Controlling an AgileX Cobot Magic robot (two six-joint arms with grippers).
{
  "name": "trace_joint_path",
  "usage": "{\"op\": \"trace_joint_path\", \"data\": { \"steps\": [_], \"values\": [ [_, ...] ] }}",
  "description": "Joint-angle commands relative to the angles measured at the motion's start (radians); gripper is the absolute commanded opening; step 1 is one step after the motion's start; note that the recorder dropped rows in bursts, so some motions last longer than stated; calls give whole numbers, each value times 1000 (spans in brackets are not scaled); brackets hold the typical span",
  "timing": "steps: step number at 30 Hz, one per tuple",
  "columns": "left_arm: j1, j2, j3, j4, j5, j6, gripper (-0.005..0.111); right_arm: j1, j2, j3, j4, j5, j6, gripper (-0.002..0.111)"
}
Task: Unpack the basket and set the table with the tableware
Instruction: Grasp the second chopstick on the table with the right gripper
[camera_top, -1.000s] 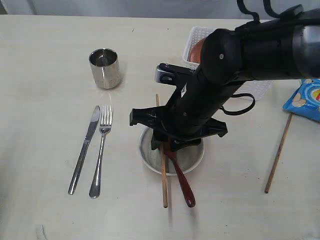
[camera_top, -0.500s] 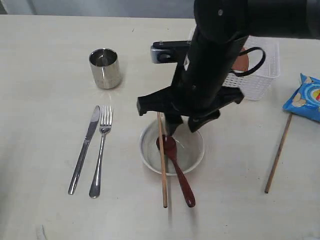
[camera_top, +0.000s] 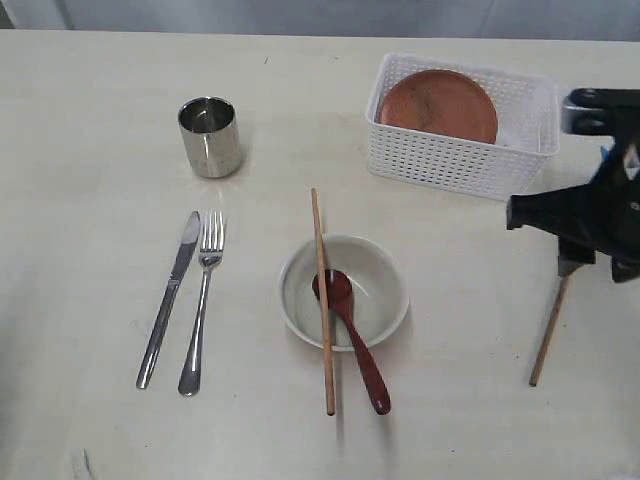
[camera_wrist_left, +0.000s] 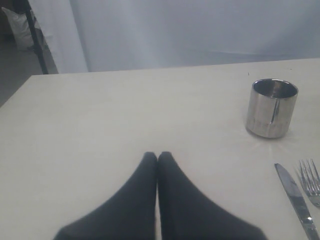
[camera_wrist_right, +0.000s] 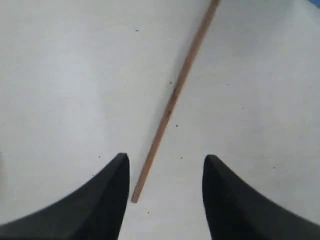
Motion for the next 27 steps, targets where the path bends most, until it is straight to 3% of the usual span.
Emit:
{"op": "trace_joint_path", "data": {
  "steps": [1, 5, 10, 18, 24, 27],
  "values": [
    [2, -3, 3, -3, -1, 0, 0, -190, 3, 87, 148, -202, -140, 45],
    [2, -3, 3, -3, -1, 0, 0, -292, 77, 99, 221, -275, -233, 45],
    [2, -3, 3, -3, -1, 0, 0, -347, 223, 96, 221, -300, -277, 45],
    [2, -3, 3, -3, -1, 0, 0, -347, 370, 96, 361, -397, -434, 45],
    [2, -3, 3, -3, -1, 0, 0, -347, 376, 96, 366, -418, -444, 44],
    [2, -3, 3, -3, -1, 0, 0, -345, 376, 96, 366, -418, -459, 32]
  ]
}}
